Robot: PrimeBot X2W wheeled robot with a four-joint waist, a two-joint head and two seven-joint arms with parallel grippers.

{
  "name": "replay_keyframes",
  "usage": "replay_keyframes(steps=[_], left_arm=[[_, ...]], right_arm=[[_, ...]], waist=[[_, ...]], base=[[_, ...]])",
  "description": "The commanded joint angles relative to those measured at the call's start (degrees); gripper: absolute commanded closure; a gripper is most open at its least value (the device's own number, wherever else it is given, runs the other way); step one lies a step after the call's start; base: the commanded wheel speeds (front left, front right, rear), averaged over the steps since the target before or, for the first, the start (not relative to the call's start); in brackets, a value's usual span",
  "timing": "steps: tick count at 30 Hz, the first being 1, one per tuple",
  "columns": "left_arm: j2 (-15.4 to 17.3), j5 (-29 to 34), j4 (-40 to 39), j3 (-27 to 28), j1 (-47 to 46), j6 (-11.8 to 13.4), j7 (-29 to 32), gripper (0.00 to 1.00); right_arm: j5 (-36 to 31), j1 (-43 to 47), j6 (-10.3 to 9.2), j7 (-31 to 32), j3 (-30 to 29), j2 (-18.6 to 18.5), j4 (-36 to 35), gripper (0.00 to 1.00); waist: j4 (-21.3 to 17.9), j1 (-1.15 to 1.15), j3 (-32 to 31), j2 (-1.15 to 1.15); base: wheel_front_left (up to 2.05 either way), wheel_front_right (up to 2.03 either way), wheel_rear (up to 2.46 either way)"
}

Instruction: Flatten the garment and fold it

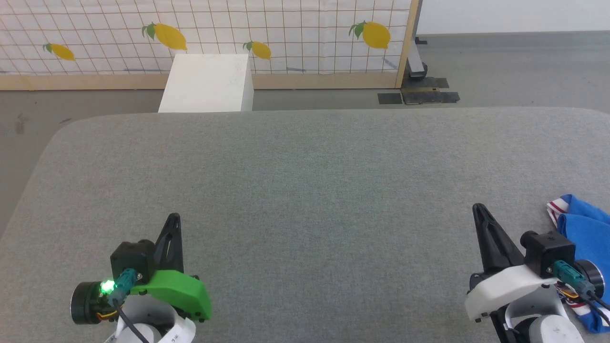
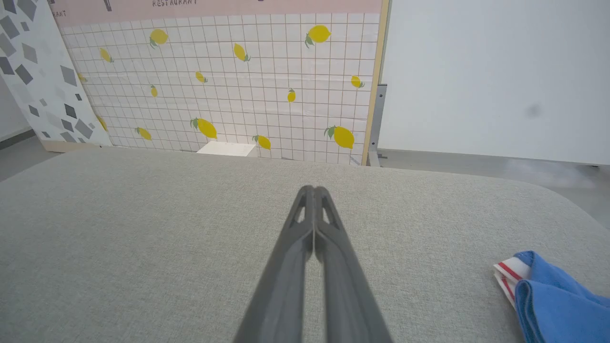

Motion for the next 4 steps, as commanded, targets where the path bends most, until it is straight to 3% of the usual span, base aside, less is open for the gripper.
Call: replay_keyframes(steps=[1, 4], left_arm=[[-0.5, 1.2, -0.4, 0.5, 1.0, -0.3, 0.4, 1.0], [-0.9, 1.8, -0.6, 0.7, 1.1, -0.5, 0.7, 1.0]], right_arm=[[-0.7, 0.7, -0.06, 0.3, 0.2, 0.1, -0.6, 1.0], [-0.9, 0.7, -0.06, 0.5, 0.3, 0.1, -0.9, 1.0]], waist=[[0.0, 0.0, 0.0, 0.0], [0.0, 0.0, -0.1, 0.0]], base=[[0.0, 0.0, 0.0], [0.0, 0.0, 0.0]])
